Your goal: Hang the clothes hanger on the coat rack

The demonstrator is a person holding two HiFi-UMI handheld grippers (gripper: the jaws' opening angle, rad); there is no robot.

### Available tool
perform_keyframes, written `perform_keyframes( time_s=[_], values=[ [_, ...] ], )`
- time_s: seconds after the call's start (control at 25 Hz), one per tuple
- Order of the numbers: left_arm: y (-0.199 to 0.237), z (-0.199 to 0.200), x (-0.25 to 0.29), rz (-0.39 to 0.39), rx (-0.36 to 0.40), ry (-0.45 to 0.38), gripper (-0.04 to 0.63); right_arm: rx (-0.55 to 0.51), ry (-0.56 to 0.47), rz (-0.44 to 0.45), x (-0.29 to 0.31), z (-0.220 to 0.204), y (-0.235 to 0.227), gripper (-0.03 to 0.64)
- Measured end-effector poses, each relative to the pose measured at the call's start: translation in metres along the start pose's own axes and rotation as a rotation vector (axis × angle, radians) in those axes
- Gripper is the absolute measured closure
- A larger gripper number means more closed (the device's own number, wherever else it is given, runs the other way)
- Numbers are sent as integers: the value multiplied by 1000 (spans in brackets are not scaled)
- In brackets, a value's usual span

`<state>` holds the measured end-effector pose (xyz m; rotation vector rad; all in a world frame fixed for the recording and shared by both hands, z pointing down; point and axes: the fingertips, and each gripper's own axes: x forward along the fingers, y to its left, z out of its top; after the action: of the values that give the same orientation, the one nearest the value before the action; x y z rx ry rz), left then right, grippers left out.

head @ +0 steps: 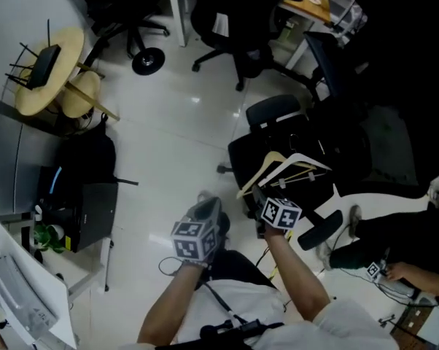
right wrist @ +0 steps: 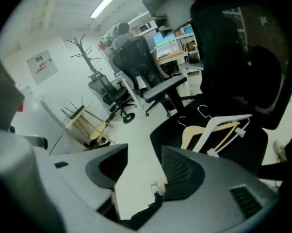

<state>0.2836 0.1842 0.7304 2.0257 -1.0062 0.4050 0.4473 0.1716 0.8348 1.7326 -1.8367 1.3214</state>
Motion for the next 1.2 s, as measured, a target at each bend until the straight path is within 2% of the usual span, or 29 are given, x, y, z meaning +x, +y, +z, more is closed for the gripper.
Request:
perform_keyframes(
  time_s=[0.24, 0.44, 0.68, 0.88, 1.08, 1.2],
  values=[
    [-16, 3, 75, -85, 57, 105, 597, 115, 8, -167, 39, 15, -89, 357],
    [-26, 5, 122, -143, 94, 156, 597, 183, 21, -305, 73, 24, -165, 357],
    [-23, 8, 157, -175, 116, 191, 597, 264, 46, -414, 119, 27, -230, 357],
    [-10, 5, 173, -181, 124, 211, 597, 316, 75, -472, 147, 27, -264, 356],
    [8, -3, 181, -175, 106, 239, 597, 463, 56, -489, 164, 23, -280, 357],
    [14, -6, 186, -177, 95, 259, 597, 514, 61, -485, 172, 19, -284, 356]
  ],
)
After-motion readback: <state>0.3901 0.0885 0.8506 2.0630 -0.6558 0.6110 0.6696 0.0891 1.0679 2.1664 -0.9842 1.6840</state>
